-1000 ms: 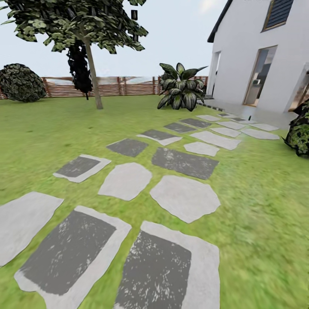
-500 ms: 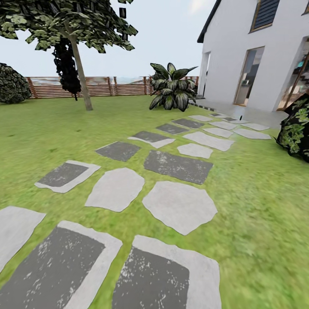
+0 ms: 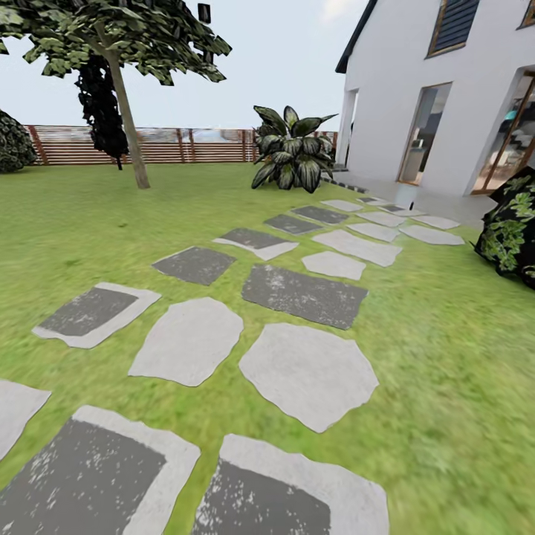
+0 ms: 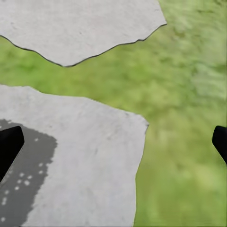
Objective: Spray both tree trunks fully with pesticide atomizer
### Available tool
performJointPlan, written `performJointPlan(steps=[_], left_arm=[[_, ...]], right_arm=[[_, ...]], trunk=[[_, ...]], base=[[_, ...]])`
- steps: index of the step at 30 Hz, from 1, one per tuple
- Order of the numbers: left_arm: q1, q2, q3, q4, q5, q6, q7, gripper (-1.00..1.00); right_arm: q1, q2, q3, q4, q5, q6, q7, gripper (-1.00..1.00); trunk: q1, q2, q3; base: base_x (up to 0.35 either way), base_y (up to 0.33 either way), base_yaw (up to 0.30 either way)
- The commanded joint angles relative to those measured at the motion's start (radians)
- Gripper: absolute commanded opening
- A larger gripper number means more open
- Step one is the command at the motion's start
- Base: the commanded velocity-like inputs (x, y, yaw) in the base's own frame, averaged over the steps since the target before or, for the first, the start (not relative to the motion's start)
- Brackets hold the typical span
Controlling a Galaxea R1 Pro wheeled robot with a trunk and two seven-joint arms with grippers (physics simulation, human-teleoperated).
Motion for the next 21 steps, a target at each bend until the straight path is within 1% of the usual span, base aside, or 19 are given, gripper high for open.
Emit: performJointPlan(steps=[1,21], left_arm=[[-0.001,0.000,0.000,0.001,0.005,-0.003,0.000,1.00],[-0.001,0.000,0.000,0.001,0.005,-0.003,0.000,1.00]], right_arm=[[-0.001,0.000,0.001,0.001,-0.003,-0.003,0.000,1.00],[-0.001,0.000,0.000,0.001,-0.003,-0.003,0.000,1.00]], trunk=[[0.000,0.000,-0.001],[0.000,0.000,-0.001]], base=[[0.339,0.000,-0.005],[0.339,0.000,0.000]])
